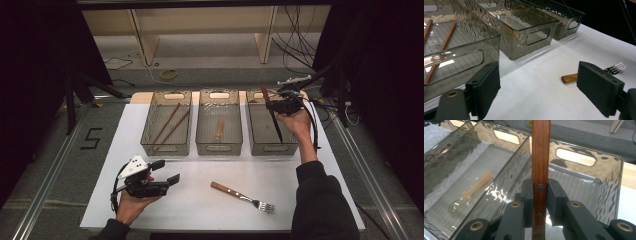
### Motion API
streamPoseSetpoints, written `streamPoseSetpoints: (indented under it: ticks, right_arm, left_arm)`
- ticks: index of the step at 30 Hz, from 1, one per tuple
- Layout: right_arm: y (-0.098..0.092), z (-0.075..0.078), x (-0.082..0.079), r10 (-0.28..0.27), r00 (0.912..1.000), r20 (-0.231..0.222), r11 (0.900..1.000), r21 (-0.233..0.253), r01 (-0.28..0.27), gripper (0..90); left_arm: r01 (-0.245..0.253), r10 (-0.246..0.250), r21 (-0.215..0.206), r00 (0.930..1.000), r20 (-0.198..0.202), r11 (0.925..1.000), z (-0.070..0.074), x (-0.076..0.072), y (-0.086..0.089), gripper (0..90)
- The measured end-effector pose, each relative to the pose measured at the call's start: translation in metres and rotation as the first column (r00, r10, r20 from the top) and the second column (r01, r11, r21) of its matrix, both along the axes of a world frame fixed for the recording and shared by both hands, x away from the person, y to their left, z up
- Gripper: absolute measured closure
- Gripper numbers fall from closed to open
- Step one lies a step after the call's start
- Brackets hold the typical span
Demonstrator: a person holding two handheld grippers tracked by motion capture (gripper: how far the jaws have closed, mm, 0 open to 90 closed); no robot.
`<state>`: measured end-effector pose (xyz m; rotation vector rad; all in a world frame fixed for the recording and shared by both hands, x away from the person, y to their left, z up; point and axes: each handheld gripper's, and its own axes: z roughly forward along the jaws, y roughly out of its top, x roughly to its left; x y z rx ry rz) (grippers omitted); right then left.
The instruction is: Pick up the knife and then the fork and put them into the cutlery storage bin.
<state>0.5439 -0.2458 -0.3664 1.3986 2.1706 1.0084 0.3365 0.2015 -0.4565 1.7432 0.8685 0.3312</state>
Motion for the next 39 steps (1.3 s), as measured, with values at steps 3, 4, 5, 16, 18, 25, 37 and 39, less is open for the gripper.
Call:
streamPoseSetpoints:
  ticks: [3, 4, 5, 16, 18, 25, 37, 39]
  right_arm:
    - [-0.002, -0.001, -0.001, -0.002, 1.0, -0.007, 1.0, 0.0, 0.002, 77.2]
    - [-0.002, -0.001, -0.001, -0.003, 1.0, -0.005, 1.0, 0.0, 0.003, 77.2]
    - [-0.003, -0.002, -0.001, -0.005, 1.0, -0.008, 1.0, -0.002, 0.005, 77.2]
    - [-0.005, -0.019, 0.0, -0.029, 0.9975, -0.064, 0.999, -0.028, 0.028, 76.8]
    - [-0.005, -0.021, 0.001, -0.041, 0.9958, -0.082, 0.999, -0.026, 0.039, 76.4]
    - [-0.006, -0.022, 0.002, -0.071, 0.9915, -0.109, 0.997, -0.043, 0.066, 66.7]
    - [0.003, -0.005, -0.016, -0.008, 0.9966, -0.082, 1.0, 0.001, 0.008, 41.7]
    - [0.007, 0.0, -0.024, 0.029, 0.9978, -0.06, 0.999, 0.017, -0.028, 40.1]
  left_arm:
    - [0.001, -0.001, 0.001, 1.0, 0.001, 1.0, 0.0, 0.0, 0.0, 18.2]
    - [0.001, -0.001, 0.002, 1.0, 0.0, 1.0, 0.0, 0.0, 0.0, 18.2]
    - [0.001, -0.001, 0.003, 1.0, 0.001, 1.0, 0.0, 0.0, 0.0, 18.2]
    - [0.001, -0.001, 0.003, 1.0, 0.001, 1.0, 0.0, 0.0, 0.0, 18.2]
    - [0.001, -0.001, 0.003, 1.0, 0.002, 1.0, 0.0, 0.0, 0.0, 18.2]
    - [0.001, -0.001, 0.004, 1.0, 0.001, 1.0, 0.0, 0.0, 0.0, 18.2]
    - [0.001, -0.001, 0.004, 1.0, 0.001, 1.0, 0.0, 0.0, 0.0, 18.2]
    - [0.001, -0.001, 0.003, 1.0, 0.0, 1.0, 0.0, 0.0, 0.0, 18.2]
